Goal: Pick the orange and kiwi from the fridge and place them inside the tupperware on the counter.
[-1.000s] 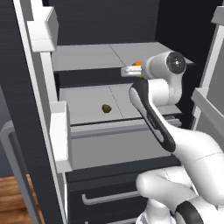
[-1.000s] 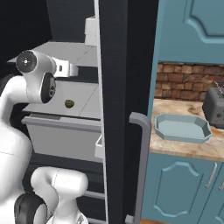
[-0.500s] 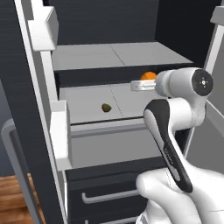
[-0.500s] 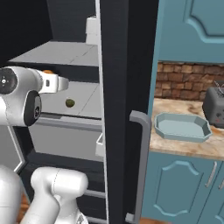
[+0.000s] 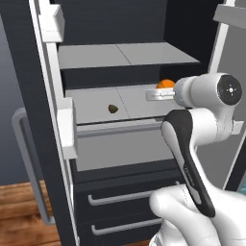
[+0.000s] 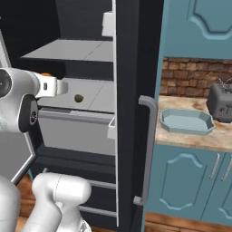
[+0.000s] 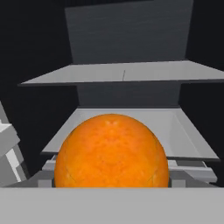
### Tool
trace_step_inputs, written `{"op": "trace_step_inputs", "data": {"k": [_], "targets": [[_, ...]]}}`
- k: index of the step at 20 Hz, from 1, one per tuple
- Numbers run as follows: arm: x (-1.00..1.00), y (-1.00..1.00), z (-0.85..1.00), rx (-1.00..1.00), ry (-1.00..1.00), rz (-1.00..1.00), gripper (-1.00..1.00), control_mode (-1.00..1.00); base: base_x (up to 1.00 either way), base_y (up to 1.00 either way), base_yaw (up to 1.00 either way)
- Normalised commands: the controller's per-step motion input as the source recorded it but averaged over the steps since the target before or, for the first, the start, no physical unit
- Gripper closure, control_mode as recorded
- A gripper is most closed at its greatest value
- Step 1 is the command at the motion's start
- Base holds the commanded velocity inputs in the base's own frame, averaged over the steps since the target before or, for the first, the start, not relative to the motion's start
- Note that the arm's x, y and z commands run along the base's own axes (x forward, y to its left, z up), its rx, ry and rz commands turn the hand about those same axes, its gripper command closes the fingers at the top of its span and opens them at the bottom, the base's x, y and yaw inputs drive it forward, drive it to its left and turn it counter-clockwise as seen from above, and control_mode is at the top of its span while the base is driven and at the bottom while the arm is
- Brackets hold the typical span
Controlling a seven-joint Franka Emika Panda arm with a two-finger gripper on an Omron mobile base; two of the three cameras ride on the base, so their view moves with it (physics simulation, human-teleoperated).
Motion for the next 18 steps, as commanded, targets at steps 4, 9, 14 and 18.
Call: {"op": "trace_step_inputs", "data": {"k": [4, 9, 14, 18], "targets": [[0.00, 0.00, 0.00, 0.00, 0.00, 0.00, 1.00, 1.00, -0.75, -0.42, -0.01], [0.00, 0.00, 0.00, 0.00, 0.00, 0.00, 1.00, 1.00, -0.71, -0.52, -0.14], [0.00, 0.00, 0.00, 0.00, 0.00, 0.00, 1.00, 1.00, -0.44, -0.01, -0.24], [0.00, 0.00, 0.00, 0.00, 0.00, 0.00, 1.00, 1.00, 0.15, 0.35, -0.26]]}}
